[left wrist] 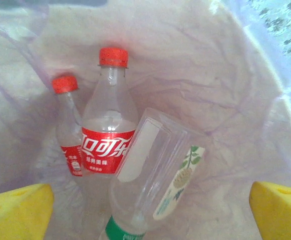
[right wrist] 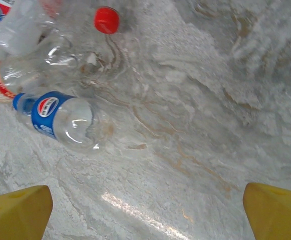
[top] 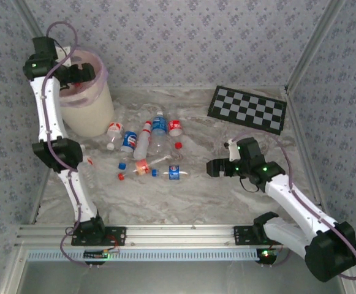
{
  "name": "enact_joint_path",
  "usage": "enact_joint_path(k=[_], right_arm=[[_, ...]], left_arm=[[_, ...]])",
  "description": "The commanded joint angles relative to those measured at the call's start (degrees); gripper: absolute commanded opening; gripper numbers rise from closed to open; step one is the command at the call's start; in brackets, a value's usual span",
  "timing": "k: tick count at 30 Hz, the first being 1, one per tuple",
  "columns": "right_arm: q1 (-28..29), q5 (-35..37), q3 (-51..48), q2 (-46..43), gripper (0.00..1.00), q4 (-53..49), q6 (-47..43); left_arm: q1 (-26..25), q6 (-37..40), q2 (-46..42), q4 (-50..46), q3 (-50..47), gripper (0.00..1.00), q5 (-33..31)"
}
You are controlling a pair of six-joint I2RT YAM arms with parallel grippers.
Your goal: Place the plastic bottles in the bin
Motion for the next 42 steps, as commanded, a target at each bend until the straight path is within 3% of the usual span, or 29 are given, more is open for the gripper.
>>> enact_joint_path(k=[1, 6, 12, 16, 20, 26, 32, 42], right_arm=[[0.6, 1.4, 2.9, -2.1, 1.00, 1.5, -6.2], [0.3, 4.7, 4.2, -2.7, 1.00, 0.1, -6.0], [0.2, 4.0, 4.0, -2.8, 1.00, 1.3, -4.9], [-1.1, 8.2, 4.5, -3.7, 1.00, 0.6, -3.1], [-7.0, 10.2, 5.6, -4.7, 1.00, -4.0, 0.4], [-19.7, 4.1, 3.4, -8.2, 1.00, -5.5, 5.5], [-25.8, -4.4, 2.0, -9.2, 0.99, -3.4, 8.2], [-25.8, -4.2, 3.2, -10.3, 0.99, -5.5, 8.0]], left_arm=[[-0.2, 2.4, -6.1, -2.7, 2.4, 1.00, -3.4], [-1.6, 5.9, -12.4, -3.7, 1.3, 1.00, -9.4], [-8.5, 8.8, -24.8, -0.7, -7.6, 1.00, -15.8], [-21.4, 12.1, -35.0, 3.9, -20.5, 1.00, -20.1], [-32.5, 10.0, -41.7, 6.1, -34.9, 0.95, -15.7], [-48.0, 8.6, -42.5, 5.1, -54.0, 0.94, -13.2], [-61.2, 13.0, -37.5, 7.7, -71.0, 0.95, -9.9], [-61.8, 18.4, -27.1, 17.9, -75.9, 0.97, -7.6]])
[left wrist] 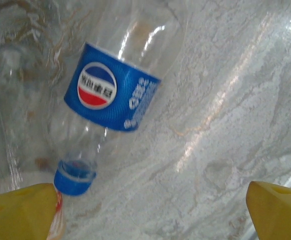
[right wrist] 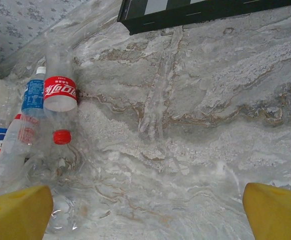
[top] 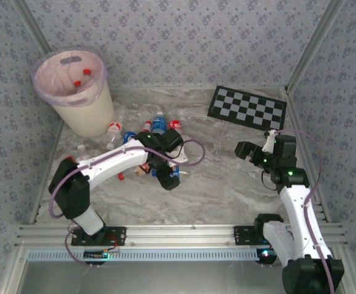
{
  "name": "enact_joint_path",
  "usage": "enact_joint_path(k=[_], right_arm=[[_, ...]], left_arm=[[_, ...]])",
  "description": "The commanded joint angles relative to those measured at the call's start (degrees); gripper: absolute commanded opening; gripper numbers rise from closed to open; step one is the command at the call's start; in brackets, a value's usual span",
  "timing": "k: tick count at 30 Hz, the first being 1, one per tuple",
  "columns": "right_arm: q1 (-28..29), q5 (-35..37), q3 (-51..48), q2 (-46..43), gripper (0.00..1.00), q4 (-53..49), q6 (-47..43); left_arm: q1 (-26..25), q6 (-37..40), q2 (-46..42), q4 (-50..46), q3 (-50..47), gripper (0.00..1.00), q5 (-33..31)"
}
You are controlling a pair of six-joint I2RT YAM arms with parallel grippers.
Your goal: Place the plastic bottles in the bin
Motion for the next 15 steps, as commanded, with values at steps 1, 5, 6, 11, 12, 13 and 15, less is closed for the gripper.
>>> enact_joint_path(k=[1, 5, 6, 11, 12, 13, 15], right_arm=[[-0.3, -1.4, 0.4, -0.8, 0.99, -1.2, 0.9], [-0.4, -1.2, -0.3, -1.0, 0.99, -1.3, 0.8], [-0.4, -1.2, -0.4, -1.0, 0.99, -1.3, 0.8], [-0.5, -1.4, -0.8, -0.9, 0.99, -1.3, 0.1], [-0.5, -1.5, -0.9, -0.9, 0.99, -1.4, 0.0], [-0.5, -1.6, -1.0, -0.8, 0.99, -1.4, -0.2], [-0.6, -1.9, -1.4, -0.9, 0.99, -1.6, -0.5]], left_arm=[[0.0, 4.4, 4.1, 3.8, 1.7, 0.98, 2.0], [0.0, 6.7, 8.5, 4.3, 4.0, 0.98, 3.6], [0.0, 7.1, 9.2, 4.5, 4.4, 0.98, 3.6], [0.3, 8.2, 13.4, 3.1, 7.2, 0.97, 2.7], [0.2, 8.3, 13.9, 3.2, 7.2, 0.97, 2.6], [0.2, 8.3, 14.2, 3.5, 7.2, 0.95, 2.8], [0.2, 7.9, 14.6, 4.1, 6.8, 0.91, 3.2]])
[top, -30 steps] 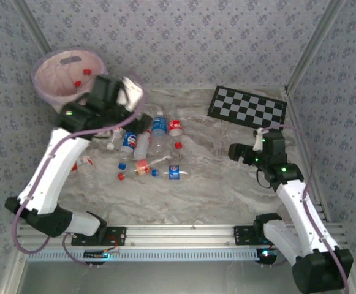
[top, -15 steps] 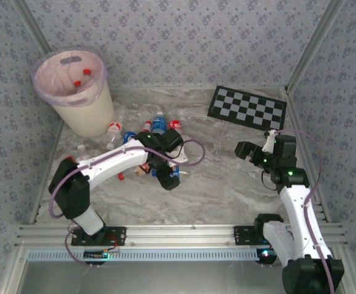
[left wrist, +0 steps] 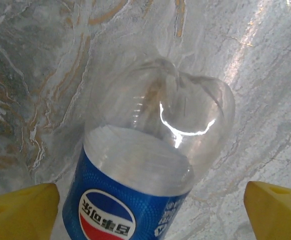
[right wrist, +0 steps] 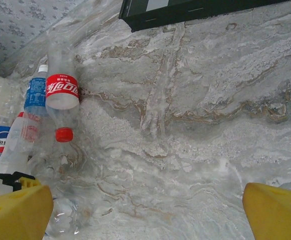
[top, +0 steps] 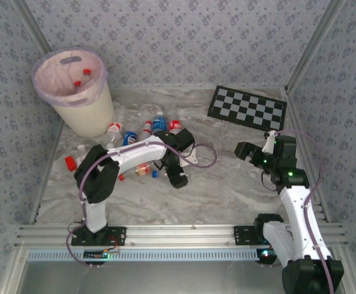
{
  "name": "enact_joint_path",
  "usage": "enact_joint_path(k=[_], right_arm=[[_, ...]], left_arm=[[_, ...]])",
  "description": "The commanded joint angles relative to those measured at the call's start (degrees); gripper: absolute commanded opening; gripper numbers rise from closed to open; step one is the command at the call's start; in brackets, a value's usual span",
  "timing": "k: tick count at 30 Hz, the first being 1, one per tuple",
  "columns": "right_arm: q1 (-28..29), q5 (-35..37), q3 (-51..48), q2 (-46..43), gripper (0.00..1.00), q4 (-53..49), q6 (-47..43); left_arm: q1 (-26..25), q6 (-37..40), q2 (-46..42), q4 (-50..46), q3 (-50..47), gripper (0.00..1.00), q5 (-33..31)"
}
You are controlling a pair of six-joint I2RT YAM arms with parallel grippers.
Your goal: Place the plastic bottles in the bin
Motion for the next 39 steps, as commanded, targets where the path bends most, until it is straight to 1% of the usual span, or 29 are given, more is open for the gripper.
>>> enact_joint_path(k=[1, 5, 7, 8, 12, 14, 17, 22, 25, 29, 36, 39], right_arm=[[-0.5, -1.3, -0.9, -0.5, 0.99, -1.5, -0.7], [-0.5, -1.3, -0.8, -0.3, 0.99, -1.4, -0.9], [-0.6, -1.3, -0.7, 0.1, 0.99, -0.8, -0.9], [-0.6, -1.6, -0.6, 0.3, 0.99, -0.6, -1.0], [-0.6, -1.9, -0.7, 0.5, 0.99, -0.7, -1.1], [-0.7, -1.5, -0.8, 0.3, 0.99, -1.4, -1.5], [-0.9, -1.0, -1.1, 0.2, 0.99, -1.6, -1.9], [-1.0, -1.5, -1.5, 0.1, 0.99, -1.4, -1.7], [-1.1, -1.2, -1.9, 0.1, 0.99, -1.1, -1.8], [-1.2, -2.2, -2.2, 0.9, 0.99, 0.0, -1.1], [-1.2, -2.2, -2.4, 1.1, 0.99, 0.5, -0.6], [-1.2, -2.5, -3.1, 1.0, 0.99, 0.9, -0.2]], left_arm=[[0.3, 1.1, 0.8, 0.2, 0.9, 0.86, 1.5], [0.2, 0.2, 1.3, 0.1, 1.4, 0.73, 2.9], [0.3, -0.1, 1.9, -0.6, 2.7, 0.69, 3.7], [0.2, -0.1, 2.4, -1.3, 3.5, 0.70, 4.1], [0.2, 0.4, 3.9, -4.1, 4.6, 0.87, 3.5], [0.2, 0.9, 3.6, -4.5, 3.9, 0.91, 2.9], [0.3, 1.3, 2.8, -4.1, 2.4, 0.93, 1.4], [0.8, 0.3, 2.5, -3.8, 0.3, 0.93, 0.2], [0.9, -0.6, 2.4, -2.1, -1.7, 0.89, 0.1], [0.9, -1.3, 3.2, -1.4, -1.9, 0.82, 0.7], [0.9, -1.7, 2.3, -0.9, -0.7, 0.64, 2.7], [0.9, -1.7, 1.3, -1.0, -0.3, 0.61, 3.3]])
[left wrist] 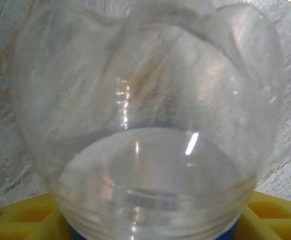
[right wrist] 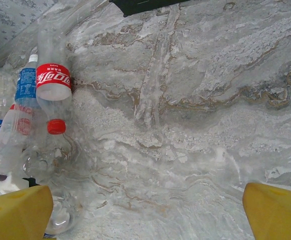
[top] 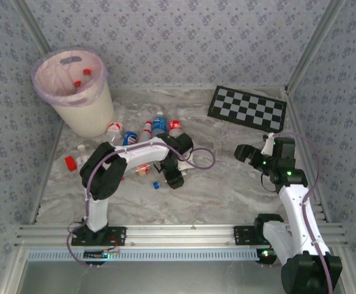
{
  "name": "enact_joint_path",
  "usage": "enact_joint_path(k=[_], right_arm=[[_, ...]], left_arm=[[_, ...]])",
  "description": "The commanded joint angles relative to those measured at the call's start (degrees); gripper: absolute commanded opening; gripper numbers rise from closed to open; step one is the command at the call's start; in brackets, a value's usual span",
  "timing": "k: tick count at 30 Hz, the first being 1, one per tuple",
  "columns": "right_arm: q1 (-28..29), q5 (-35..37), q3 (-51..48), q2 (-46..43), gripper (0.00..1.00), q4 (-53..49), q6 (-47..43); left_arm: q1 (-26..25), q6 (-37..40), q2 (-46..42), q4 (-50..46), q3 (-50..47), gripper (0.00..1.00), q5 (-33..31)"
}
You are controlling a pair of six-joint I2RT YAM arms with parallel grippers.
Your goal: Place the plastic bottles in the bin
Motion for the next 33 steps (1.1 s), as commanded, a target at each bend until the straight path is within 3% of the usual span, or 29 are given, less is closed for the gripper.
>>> enact_joint_path(k=[1, 5, 10, 18, 22, 25, 29, 33], right_arm=[[-0.3, -1.1, -1.4, -0.1, 0.99, 0.7, 0.5], [-0.2, -0.8, -1.8, 0.1, 0.99, 1.2, 0.6], [-0.1, -1.3, -2.0, 1.2, 0.99, 2.5, 1.4], [0.2, -1.8, -2.9, 1.6, 0.99, 3.8, 2.0], [0.2, -2.1, -2.2, 1.5, 0.99, 3.0, 1.7], [0.5, -2.1, -2.0, 0.4, 0.99, 2.2, 1.6], [0.6, -1.6, -1.8, -0.3, 0.99, 0.9, 1.5], [0.7, -1.6, -1.7, -0.6, 0.99, 0.4, 1.1]], left_arm=[[0.1, 0.0, -2.6, -0.6, 1.6, 0.61, 2.0], [1.1, 0.6, -6.8, -1.9, 2.3, 0.54, 1.3], [6.5, 0.5, -12.2, -2.2, 5.0, 0.47, 2.9], [14.8, -2.4, -21.1, -2.0, 18.1, 0.42, 5.6], [22.2, -5.1, -24.2, 1.6, 24.6, 0.46, 3.7], [29.4, -8.8, -27.1, 9.1, 25.4, 0.42, 2.7], [40.5, -22.3, -27.2, 16.9, 29.4, 0.39, -1.7], [50.1, -32.5, -23.4, 18.1, 36.0, 0.32, -0.7]])
